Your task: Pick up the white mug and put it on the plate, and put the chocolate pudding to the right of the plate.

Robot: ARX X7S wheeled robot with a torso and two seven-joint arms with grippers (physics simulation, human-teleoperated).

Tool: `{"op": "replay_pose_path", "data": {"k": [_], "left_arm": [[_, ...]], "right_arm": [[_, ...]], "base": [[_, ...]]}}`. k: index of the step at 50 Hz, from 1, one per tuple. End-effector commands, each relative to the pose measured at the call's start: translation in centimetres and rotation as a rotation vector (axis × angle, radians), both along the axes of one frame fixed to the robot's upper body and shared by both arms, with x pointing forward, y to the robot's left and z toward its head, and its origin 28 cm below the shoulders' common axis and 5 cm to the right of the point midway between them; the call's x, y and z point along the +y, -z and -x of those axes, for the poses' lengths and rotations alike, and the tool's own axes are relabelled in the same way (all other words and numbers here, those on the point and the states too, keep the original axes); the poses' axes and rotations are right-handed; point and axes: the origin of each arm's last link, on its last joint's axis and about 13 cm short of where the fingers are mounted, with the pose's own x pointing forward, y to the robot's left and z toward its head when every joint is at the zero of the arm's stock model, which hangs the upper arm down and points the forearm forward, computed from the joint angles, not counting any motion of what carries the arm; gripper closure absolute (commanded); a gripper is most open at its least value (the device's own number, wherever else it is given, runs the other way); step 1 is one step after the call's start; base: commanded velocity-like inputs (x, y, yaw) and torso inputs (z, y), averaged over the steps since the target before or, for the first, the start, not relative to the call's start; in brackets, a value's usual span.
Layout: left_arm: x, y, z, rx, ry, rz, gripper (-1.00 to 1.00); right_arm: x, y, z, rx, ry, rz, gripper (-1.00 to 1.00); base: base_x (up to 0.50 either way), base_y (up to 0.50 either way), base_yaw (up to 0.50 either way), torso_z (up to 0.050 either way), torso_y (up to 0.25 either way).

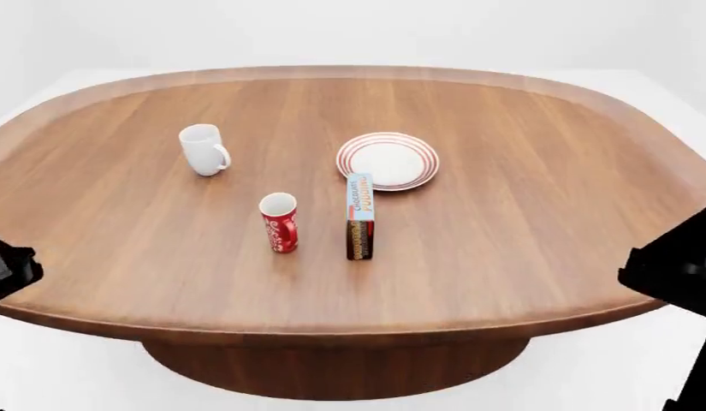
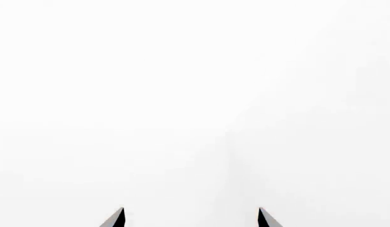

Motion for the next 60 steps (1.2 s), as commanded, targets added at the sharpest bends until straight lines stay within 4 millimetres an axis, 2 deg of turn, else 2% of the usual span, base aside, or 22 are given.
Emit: {"op": "replay_pose_path", "data": {"k": [1,21,60], "left_arm": [[0.8,-2.3,2.5,-0.176,-0.114,-0.067,-1.0],[0.2,-2.0,2.2,-0.131,-0.078,-0.063,-1.0],[0.1,-2.0,2.1,-0.127,-0.076,-0.075,-1.0]], "right_arm": [[-0.1,-2.8,2.5,-0.205,0.026,0.06,-1.0],[1.0,-1.9,2.0,-0.118,-0.069,0.104,-1.0],[1.3,-1.7,2.0,-0.109,-0.092,0.118,-1.0]], "base": [[0.5,-0.05,0.0,0.0,0.0],[0.5,-0.04,0.0,0.0,0.0],[0.5,-0.02,0.0,0.0,0.0]]}}
